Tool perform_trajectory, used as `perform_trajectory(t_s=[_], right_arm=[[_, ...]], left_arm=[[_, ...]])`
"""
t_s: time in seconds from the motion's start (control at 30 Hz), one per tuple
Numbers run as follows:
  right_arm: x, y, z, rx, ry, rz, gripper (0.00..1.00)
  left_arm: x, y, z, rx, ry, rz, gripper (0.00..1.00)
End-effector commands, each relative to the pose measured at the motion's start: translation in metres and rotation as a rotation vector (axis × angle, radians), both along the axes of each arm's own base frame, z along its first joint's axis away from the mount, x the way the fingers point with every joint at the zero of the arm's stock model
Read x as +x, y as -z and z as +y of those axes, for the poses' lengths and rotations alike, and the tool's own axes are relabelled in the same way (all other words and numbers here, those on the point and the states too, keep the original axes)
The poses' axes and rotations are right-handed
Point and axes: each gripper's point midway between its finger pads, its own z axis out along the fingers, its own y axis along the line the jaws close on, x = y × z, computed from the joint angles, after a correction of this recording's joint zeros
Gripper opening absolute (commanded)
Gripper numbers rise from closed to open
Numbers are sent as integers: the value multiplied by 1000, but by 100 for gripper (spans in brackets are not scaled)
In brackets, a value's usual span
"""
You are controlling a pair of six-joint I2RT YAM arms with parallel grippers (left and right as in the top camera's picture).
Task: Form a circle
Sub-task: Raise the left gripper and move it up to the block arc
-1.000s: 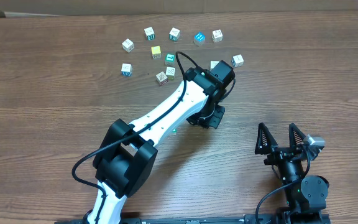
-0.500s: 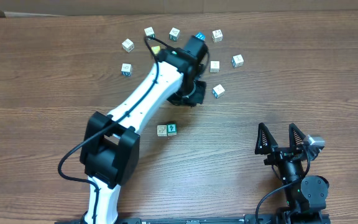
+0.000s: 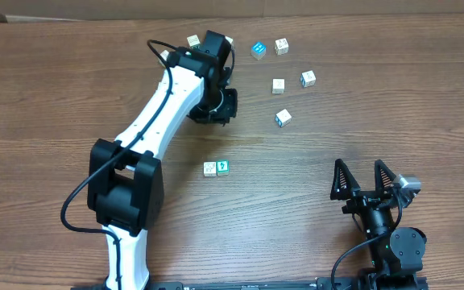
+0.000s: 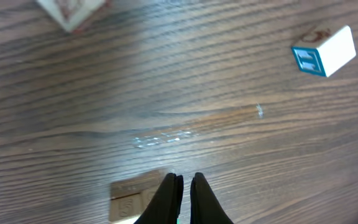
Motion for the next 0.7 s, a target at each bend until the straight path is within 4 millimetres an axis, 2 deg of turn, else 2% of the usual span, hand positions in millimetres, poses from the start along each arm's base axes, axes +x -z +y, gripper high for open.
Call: perform_trajectory(t_s=[0.0,0.67], right_arm=[[0,2,-1,-11,2,-2,100],[0,3,-1,-11,2,-2,100]], left_arm=[[7,-11,-1,-32,-25,-21,4],[20,-14,-6,-52,-25,-75,5]])
